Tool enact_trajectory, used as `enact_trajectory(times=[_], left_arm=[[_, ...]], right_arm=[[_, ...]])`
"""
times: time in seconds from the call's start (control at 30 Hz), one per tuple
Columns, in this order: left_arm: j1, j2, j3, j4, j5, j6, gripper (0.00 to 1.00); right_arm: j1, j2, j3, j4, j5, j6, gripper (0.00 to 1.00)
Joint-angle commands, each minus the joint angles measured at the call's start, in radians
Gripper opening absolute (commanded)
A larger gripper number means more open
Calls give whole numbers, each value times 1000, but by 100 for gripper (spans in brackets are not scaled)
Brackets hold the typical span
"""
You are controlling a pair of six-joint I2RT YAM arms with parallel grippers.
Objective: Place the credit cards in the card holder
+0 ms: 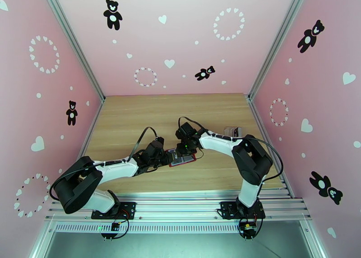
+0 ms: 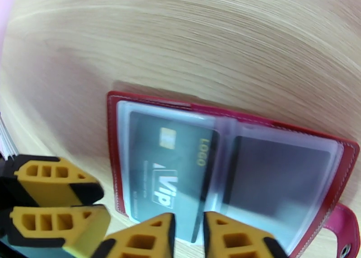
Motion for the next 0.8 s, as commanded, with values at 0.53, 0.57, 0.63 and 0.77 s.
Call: enact_trajectory(times=[0.53,0.57,0.63,0.77], left_arm=[[3,-33,-22,-43,-43,16,26],[4,-34,-22,-46,-45,16,26],[4,-38,-24,-48,-48,15,26],[5,-48,-28,-54,-55,16,26]], right_arm=[[32,24,-66,81,-71,82,28],[37,20,-70,79,-63,87,28],[39,8,-81,90,-59,102,27],[39,-21,-105,136,-98,146,26]])
